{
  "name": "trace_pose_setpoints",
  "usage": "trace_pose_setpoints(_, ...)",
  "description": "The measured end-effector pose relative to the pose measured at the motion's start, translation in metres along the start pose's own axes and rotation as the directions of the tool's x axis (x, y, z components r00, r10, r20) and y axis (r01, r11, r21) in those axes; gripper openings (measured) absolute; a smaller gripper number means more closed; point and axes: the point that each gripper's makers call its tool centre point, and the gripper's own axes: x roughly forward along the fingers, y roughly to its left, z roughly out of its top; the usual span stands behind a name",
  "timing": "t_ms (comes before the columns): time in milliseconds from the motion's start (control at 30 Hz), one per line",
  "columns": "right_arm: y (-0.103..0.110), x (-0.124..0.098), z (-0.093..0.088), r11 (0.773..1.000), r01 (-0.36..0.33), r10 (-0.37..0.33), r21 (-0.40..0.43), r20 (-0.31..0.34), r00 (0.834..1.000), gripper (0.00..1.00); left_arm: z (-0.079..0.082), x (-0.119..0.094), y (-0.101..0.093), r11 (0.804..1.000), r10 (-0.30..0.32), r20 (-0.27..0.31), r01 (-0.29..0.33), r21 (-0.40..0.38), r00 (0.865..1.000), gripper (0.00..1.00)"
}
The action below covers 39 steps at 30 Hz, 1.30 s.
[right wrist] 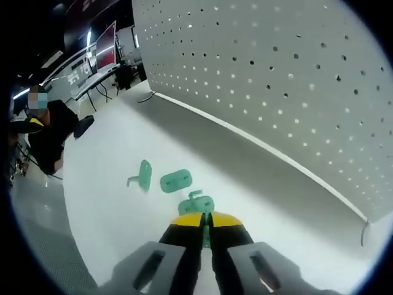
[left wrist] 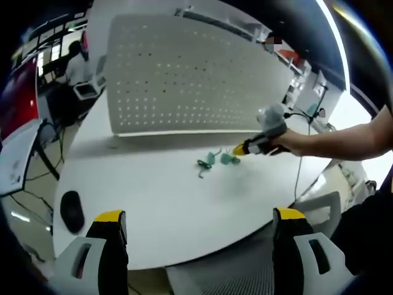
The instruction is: Insert the hook assembly into the mounting plate slot until the hook locks in place.
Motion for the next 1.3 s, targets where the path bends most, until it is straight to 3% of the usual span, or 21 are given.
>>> trace_pose_setpoints(800, -0.006, -0.026, 0.012, 0.999, 0.039, -0.038, -0.005, 0.053, 0.998, 0.00, 0.009, -0.008, -0.001, 1.000, 0.004, 0.038, -0.004, 0.015, 0.999, 1.00)
trace_pose_setpoints(1033, -0.003, -0.041, 0.025, 0.999, 0.042, -0.043, 0.010, 0.098, 0.994, 0.00, 0.013, -0.010, -0.003, 1.000, -0.005, 0.046, 0.004, 0.021, 0.999, 1.00)
trace_pose_setpoints(1300, 0.002, -0.068, 0.054, 0.997, 0.042, -0.054, 0.060, 0.208, 0.977, 0.00, 0.024, -0.010, -0.005, 0.999, -0.006, 0.070, 0.003, 0.033, 0.998, 1.00)
